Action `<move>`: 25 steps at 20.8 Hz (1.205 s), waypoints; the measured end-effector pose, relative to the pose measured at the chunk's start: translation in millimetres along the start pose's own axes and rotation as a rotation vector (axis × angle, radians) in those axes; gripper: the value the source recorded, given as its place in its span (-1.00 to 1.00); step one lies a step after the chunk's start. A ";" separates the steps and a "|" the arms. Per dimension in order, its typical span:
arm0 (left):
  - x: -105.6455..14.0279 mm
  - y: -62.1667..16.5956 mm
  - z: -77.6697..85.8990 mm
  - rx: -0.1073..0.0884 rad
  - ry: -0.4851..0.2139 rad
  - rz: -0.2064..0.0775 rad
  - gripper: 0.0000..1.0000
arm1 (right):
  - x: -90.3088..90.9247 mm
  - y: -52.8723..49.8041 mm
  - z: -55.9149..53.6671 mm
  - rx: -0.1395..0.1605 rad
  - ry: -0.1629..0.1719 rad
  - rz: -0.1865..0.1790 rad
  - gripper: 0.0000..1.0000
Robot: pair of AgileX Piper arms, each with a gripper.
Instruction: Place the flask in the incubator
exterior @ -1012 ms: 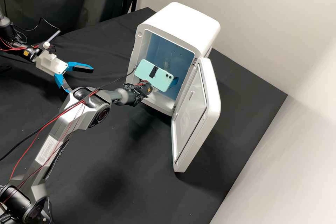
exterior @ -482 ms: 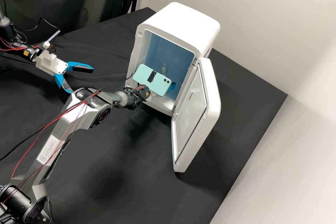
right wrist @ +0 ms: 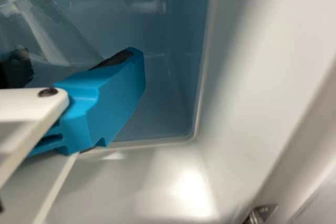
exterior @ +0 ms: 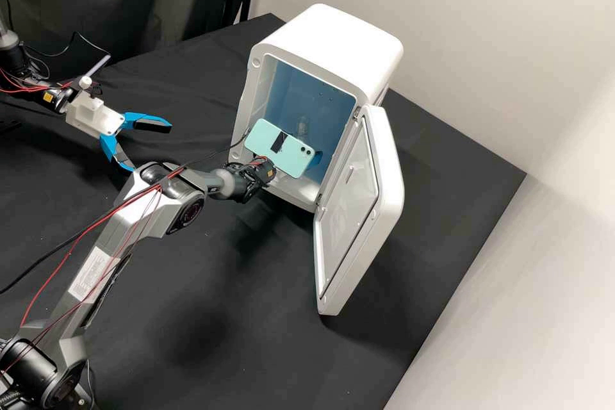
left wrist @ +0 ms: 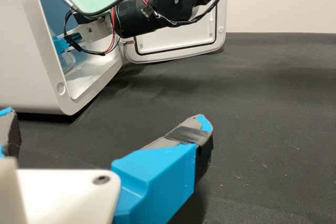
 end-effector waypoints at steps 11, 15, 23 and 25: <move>0.0 0.0 0.0 0.002 0.000 0.000 1.00 | 3.0 9.5 17.9 0.198 0.044 -0.054 -1.00; 0.0 0.0 -0.1 0.002 0.001 0.000 1.00 | 3.5 11.2 19.6 0.196 0.049 -0.057 -1.00; 0.0 0.4 -1.2 -0.004 0.013 0.004 1.00 | 3.5 11.9 20.0 0.196 0.050 -0.055 -1.00; 0.0 0.4 -1.2 -0.004 0.013 0.004 1.00 | 3.5 11.9 20.0 0.196 0.050 -0.055 -1.00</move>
